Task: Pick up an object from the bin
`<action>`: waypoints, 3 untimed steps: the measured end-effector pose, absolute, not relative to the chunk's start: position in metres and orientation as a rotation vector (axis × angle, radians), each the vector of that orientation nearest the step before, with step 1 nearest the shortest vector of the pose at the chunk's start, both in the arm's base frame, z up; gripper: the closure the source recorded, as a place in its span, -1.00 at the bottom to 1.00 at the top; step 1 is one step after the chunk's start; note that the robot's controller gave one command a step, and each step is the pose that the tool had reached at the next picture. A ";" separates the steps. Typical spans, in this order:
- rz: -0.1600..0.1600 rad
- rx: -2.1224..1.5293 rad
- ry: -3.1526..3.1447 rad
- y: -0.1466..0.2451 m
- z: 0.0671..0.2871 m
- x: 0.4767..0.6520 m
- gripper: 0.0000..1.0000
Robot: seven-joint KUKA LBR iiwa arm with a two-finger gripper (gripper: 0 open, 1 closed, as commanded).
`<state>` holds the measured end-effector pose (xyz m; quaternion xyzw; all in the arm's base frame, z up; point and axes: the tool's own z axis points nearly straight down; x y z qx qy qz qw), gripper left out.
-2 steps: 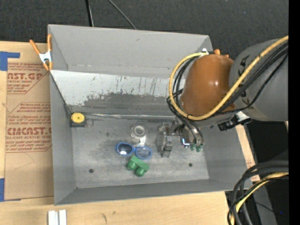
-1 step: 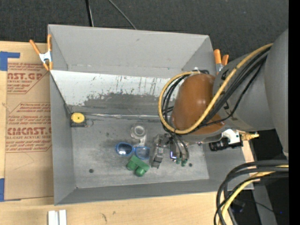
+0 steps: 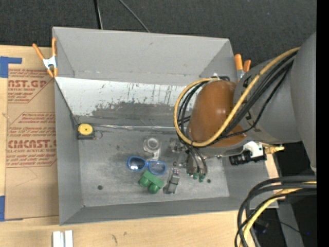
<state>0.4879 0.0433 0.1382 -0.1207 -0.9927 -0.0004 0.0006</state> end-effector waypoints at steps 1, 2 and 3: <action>0.002 -0.304 -3.122 0.046 0.094 0.488 -1.00; 0.000 -0.305 -3.125 0.046 0.097 0.488 1.00; -0.003 -0.358 -3.129 0.034 0.228 0.482 1.00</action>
Offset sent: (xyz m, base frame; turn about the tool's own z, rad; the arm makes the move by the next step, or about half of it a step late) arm 0.0009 0.0018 -0.0411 -0.0465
